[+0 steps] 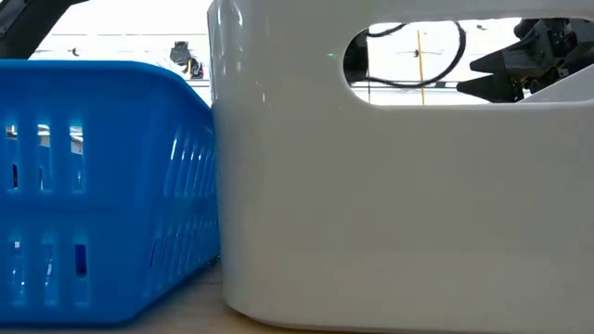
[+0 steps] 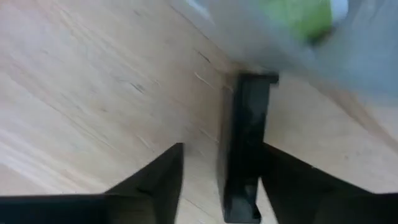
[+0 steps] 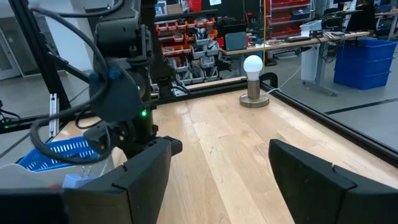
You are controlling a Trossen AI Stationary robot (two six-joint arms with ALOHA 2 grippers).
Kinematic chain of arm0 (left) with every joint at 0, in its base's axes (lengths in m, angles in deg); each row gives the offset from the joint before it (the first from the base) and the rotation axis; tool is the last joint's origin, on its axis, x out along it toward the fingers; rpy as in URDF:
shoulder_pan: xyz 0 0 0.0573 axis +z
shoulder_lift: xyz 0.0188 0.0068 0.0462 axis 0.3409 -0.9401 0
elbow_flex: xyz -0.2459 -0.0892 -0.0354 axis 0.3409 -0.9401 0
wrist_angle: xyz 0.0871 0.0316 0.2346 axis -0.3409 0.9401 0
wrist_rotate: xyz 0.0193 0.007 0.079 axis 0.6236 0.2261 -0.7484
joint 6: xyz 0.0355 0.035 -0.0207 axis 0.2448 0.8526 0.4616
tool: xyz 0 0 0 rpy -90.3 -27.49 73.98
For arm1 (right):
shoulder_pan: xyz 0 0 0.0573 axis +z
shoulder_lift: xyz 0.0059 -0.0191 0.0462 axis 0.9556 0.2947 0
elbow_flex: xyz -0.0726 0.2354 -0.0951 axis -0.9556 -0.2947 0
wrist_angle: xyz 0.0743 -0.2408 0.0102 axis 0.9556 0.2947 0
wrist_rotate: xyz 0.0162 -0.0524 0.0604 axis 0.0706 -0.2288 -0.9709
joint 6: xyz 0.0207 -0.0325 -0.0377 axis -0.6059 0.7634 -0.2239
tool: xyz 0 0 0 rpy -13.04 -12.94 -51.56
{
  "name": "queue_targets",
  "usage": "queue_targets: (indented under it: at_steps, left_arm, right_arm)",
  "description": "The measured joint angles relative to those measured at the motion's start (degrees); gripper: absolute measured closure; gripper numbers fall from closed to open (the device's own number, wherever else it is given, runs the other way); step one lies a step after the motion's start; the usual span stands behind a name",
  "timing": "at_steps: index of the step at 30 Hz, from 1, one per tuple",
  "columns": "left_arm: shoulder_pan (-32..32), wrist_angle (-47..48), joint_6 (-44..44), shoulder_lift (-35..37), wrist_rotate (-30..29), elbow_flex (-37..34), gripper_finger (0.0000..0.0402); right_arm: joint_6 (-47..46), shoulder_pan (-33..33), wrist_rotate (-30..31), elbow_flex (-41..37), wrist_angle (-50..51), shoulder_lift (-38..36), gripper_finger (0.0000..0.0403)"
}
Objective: Pick & Place Office items
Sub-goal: Put the black digital clock into the blue bin
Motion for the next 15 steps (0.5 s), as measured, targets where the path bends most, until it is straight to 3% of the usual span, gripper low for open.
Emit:
queue_targets:
  at_steps: [8, 15]
  left_arm:
    - [-0.15, -0.79, -0.82, 0.37, 0.03, -2.22, 0.0344]
    - [-0.15, -2.97, -2.97, 0.31, -0.03, -2.31, 0.0348]
  right_arm:
    - [0.0, -0.02, 0.0, 0.0, 0.02, 0.0, 0.0138]
    - [0.0, -0.02, 0.0, 0.0, 0.02, 0.0, 0.0138]
